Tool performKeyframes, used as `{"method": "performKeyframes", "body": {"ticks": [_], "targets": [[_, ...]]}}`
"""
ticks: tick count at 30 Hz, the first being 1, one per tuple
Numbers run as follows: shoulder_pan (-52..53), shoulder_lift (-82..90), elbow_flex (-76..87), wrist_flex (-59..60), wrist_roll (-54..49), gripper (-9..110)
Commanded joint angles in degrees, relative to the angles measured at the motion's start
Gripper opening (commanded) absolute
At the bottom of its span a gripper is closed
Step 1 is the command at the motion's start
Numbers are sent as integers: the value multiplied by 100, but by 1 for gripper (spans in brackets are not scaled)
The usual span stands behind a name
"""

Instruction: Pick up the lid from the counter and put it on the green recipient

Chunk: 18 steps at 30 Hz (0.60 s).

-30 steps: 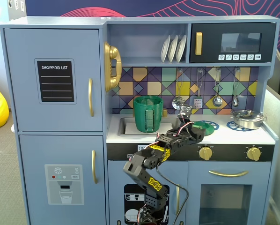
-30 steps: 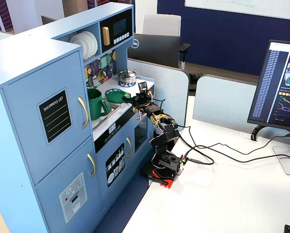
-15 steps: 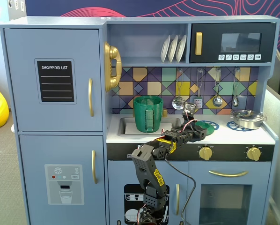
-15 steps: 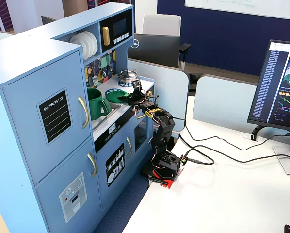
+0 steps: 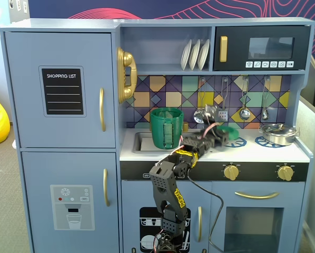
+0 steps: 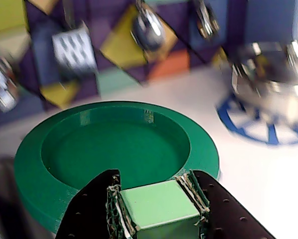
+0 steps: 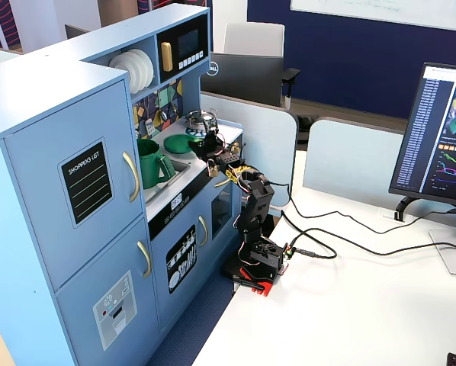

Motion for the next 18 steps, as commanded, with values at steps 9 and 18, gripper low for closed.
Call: {"method": "performKeyframes", "body": {"ticks": [9,18], "targets": [[-1081,633,-3182,2268,44,0],[-2206,888,-3252,2865,-211,0]]}}
